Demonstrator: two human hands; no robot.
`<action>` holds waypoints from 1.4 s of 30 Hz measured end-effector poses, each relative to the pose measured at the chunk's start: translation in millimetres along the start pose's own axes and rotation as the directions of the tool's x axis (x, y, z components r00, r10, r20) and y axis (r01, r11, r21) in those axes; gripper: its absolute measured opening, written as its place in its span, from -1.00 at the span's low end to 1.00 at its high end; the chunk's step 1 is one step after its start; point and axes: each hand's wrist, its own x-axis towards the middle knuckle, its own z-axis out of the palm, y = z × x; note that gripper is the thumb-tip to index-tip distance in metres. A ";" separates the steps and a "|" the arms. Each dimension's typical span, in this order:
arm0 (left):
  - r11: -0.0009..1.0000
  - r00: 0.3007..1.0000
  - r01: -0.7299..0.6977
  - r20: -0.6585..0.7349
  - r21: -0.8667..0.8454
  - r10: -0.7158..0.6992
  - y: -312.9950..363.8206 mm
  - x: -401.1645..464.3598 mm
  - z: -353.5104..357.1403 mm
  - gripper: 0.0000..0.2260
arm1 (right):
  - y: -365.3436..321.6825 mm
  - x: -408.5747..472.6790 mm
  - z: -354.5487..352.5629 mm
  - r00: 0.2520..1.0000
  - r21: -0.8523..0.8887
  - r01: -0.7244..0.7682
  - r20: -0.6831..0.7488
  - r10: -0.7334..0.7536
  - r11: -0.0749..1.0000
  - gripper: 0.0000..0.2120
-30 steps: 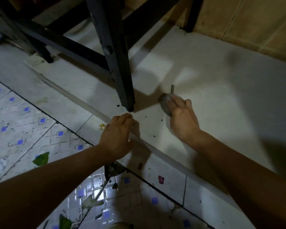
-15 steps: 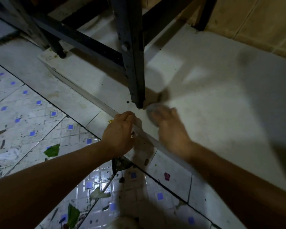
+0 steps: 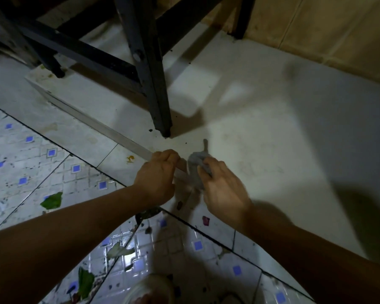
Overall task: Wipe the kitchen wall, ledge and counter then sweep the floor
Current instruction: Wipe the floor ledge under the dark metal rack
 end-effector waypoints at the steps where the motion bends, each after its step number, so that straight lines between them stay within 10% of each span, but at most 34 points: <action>1: 1.000 1.000 -0.014 0.007 0.005 0.014 3.6 0.5 1.4 -0.43 | 5.3 -9.2 -0.8 0.999 0.002 -0.040 0.007 0.040 0.999 -0.44; 9: 0.999 0.998 -0.048 0.046 -0.007 0.049 13.3 0.0 3.5 -0.41 | -2.6 -13.8 -1.5 0.981 0.091 -0.189 -0.025 0.192 0.978 -0.63; 23: 0.964 0.965 -0.260 0.051 0.056 0.258 74.3 7.4 23.1 -0.43 | 51.3 -86.9 2.0 0.978 -0.090 -0.205 0.010 0.207 0.975 -0.40; 42: 0.849 0.844 -0.528 0.121 0.023 0.522 154.3 15.7 52.3 -0.42 | 104.1 -186.9 -15.0 0.810 -0.176 -0.577 -0.003 0.586 0.798 -0.67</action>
